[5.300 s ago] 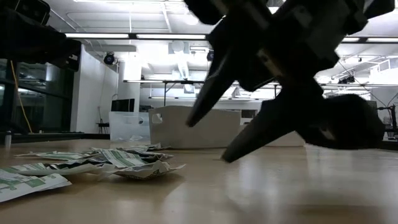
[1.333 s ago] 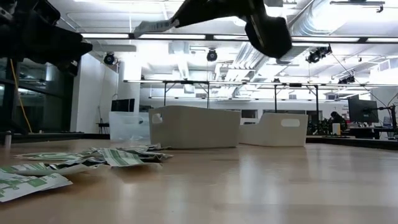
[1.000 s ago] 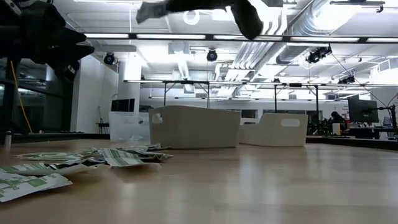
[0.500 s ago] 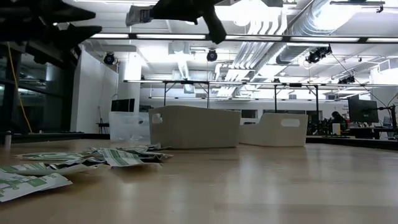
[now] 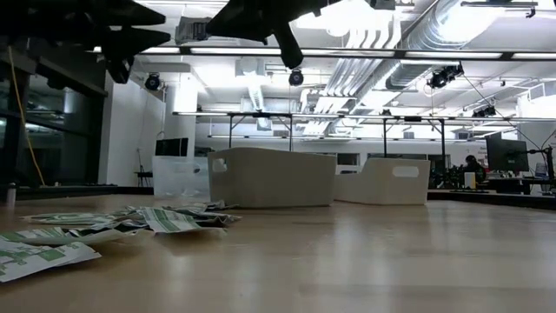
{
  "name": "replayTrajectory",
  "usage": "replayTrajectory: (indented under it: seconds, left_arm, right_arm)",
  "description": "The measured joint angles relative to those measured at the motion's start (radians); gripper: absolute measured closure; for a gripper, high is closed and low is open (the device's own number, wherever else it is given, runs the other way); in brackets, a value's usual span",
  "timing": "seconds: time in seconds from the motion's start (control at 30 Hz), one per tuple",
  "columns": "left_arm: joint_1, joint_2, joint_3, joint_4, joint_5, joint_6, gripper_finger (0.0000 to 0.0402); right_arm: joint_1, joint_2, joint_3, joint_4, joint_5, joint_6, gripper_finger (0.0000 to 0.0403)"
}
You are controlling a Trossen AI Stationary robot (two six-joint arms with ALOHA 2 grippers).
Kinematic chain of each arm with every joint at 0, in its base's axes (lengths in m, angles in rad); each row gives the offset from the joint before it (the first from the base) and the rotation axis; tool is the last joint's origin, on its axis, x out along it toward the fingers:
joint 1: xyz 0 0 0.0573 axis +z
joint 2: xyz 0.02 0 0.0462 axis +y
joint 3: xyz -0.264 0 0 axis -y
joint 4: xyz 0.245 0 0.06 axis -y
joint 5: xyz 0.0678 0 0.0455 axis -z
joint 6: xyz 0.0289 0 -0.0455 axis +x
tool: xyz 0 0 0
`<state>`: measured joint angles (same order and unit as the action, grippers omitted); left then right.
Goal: Pick & Place First Aid Supplies
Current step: Put the alcohol pad into the transparent bin
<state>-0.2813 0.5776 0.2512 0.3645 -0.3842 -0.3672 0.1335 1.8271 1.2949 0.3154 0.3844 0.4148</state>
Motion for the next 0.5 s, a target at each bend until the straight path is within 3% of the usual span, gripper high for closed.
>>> replayTrajectory:
  seconds: [0.5]
  left_arm:
    - [0.000, 0.276, 0.144, 0.008, -0.093, 0.023, 0.0288]
  right_arm:
    - [-0.023, 0.000, 0.000, -0.023, -0.103, -0.033, 0.0403]
